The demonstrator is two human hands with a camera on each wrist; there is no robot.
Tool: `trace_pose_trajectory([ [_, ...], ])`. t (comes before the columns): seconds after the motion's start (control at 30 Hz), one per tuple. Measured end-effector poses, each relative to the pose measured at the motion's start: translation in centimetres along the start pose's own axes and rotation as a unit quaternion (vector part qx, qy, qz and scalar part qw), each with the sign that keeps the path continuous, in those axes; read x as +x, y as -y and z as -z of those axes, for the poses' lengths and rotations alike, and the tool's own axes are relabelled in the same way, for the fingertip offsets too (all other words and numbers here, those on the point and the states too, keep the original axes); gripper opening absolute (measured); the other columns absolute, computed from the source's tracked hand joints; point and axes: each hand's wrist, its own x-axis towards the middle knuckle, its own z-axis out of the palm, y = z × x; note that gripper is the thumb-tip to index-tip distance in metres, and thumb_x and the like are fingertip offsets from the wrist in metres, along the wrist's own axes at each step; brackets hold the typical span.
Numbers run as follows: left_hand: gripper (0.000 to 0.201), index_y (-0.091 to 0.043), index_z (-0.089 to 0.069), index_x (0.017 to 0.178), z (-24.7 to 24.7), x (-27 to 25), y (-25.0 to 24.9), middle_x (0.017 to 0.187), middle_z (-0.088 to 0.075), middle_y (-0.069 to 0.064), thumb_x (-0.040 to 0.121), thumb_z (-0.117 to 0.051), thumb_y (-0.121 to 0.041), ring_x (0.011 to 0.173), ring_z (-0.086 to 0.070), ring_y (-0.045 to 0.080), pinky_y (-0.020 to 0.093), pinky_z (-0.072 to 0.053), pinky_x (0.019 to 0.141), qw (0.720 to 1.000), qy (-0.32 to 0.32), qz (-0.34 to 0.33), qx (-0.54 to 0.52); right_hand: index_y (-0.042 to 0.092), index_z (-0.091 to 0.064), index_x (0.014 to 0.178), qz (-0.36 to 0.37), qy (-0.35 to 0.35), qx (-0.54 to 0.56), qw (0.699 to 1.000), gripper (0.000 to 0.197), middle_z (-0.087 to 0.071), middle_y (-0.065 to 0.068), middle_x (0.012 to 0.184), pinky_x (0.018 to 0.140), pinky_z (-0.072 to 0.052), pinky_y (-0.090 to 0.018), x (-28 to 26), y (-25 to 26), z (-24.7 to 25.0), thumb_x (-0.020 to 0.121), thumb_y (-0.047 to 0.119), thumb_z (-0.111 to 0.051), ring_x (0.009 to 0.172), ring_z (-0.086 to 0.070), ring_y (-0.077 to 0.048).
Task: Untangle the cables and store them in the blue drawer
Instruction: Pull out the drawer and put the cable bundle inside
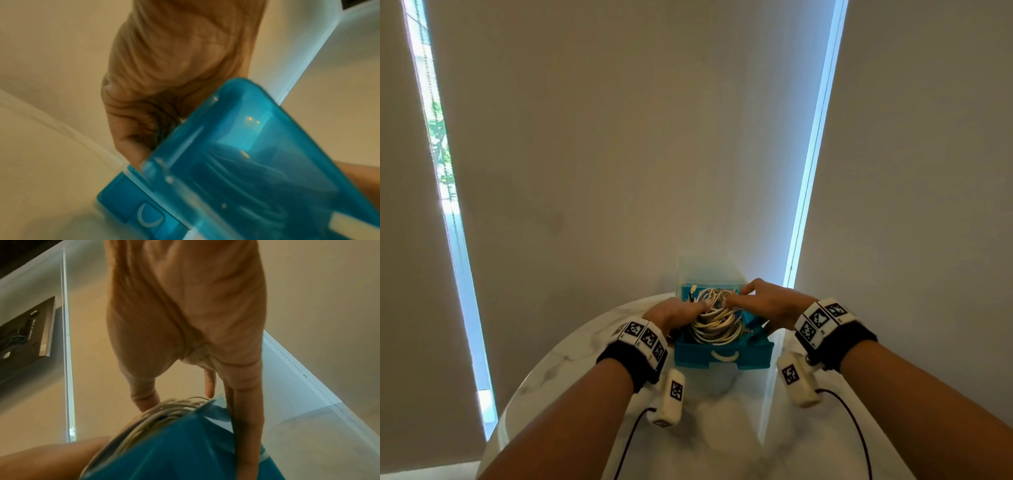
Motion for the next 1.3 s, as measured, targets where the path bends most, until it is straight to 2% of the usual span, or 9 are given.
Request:
trace_pose_trajectory([
  [0.1,0.082,-0.006,-0.06,0.141,0.1,0.3,-0.2,0.137,-0.069,0.018,0.094,-0.065,-0.072,0.117,-0.069,0.033,0.042,-0.057,0.092,1.0,-0.002,0.006,0.006,0.031,-0.033,0.137,0.011,-0.016,0.035,0.999,0.066,-0.062,-0.016,0.133,0.081,-0.068,-0.053,0.9,-0.7,0.2,0.094,0.029,-0.082,0.104,-0.076,-0.035],
  [0.33,0.086,-0.01,-0.069,0.13,-0.1,1.3,-0.7,0.119,-0.077,0.013,0.088,-0.06,-0.084,0.107,-0.075,0.027,0.04,-0.061,0.094,0.999,0.041,0.027,-0.018,0.024,-0.062,0.114,0.115,-0.174,-0.131,0.969,0.029,-0.067,-0.008,0.123,0.054,-0.051,-0.019,2.6,-2.8,-0.9,0.097,0.041,-0.078,0.089,-0.068,-0.019],
  [0.43,0.098,-0.01,-0.073,0.119,0.1,0.8,-1.1,0.108,-0.078,0.011,0.087,-0.039,-0.096,0.095,-0.075,0.022,0.031,-0.063,0.072,0.997,0.067,0.039,-0.028,0.02,-0.067,0.11,0.132,-0.198,-0.119,0.964,0.023,-0.064,-0.004,0.125,0.057,-0.052,-0.019,2.1,-2.6,-0.6,0.103,0.042,-0.07,0.099,-0.065,-0.019],
  [0.6,0.069,-0.012,-0.07,0.108,0.0,1.1,-0.9,0.091,-0.071,0.007,0.107,-0.036,-0.072,0.075,-0.068,0.016,0.021,-0.054,0.051,0.999,0.036,0.005,0.015,0.013,-0.075,0.106,0.206,-0.097,-0.046,0.973,0.061,-0.074,-0.005,0.108,0.089,-0.066,-0.048,1.2,-1.8,-0.5,0.098,0.071,-0.058,0.097,-0.076,-0.022],
  [0.7,0.058,-0.007,-0.063,0.103,0.0,1.0,-1.7,0.087,-0.063,0.009,0.114,-0.035,-0.057,0.063,-0.067,0.016,0.022,-0.049,0.042,0.998,0.031,-0.01,0.046,0.022,-0.078,0.108,0.235,-0.098,-0.133,0.958,0.054,-0.065,0.012,0.111,0.089,-0.057,-0.019,0.1,-2.1,-0.3,0.089,0.071,-0.069,0.101,-0.067,-0.007],
  [0.83,0.051,-0.004,-0.059,0.12,0.4,1.3,-2.2,0.107,-0.066,0.015,0.117,-0.032,-0.048,0.093,-0.066,0.028,0.03,-0.051,0.066,0.994,0.046,-0.008,0.095,0.031,-0.072,0.134,0.247,-0.124,-0.193,0.941,0.062,-0.07,0.003,0.127,0.083,-0.05,-0.022,0.1,-2.7,0.1,0.085,0.069,-0.073,0.117,-0.066,-0.016],
  [1.1,0.043,-0.009,-0.057,0.078,-0.1,0.1,-2.2,0.042,-0.061,0.003,0.113,-0.043,-0.029,0.03,-0.059,0.011,0.015,-0.038,0.029,0.998,0.033,0.027,0.041,0.037,-0.076,0.127,0.365,-0.128,-0.221,0.895,0.034,-0.073,0.007,0.125,0.101,-0.058,-0.041,-0.2,-3.8,-1.2,0.102,0.056,-0.065,0.109,-0.068,-0.01],
  [1.17,0.046,-0.008,-0.061,0.082,0.1,0.9,-1.7,0.049,-0.066,0.004,0.112,-0.043,-0.038,0.038,-0.063,0.011,0.016,-0.042,0.034,0.998,0.047,0.025,0.022,0.041,-0.065,0.144,0.358,-0.065,-0.255,0.896,0.056,-0.06,0.014,0.149,0.115,-0.049,-0.034,-1.0,-4.0,-0.6,0.095,0.069,-0.065,0.128,-0.059,-0.006],
  [1.3,0.083,-0.014,-0.073,0.105,0.6,2.7,-1.0,0.112,-0.08,0.018,0.079,-0.044,-0.087,0.096,-0.071,0.027,0.035,-0.055,0.086,0.996,0.065,0.042,-0.038,0.04,-0.038,0.159,0.36,0.012,-0.271,0.893,0.113,-0.019,0.023,0.169,0.126,-0.034,-0.029,-1.6,-4.5,-0.6,0.065,0.072,-0.092,0.147,-0.038,-0.007],
])
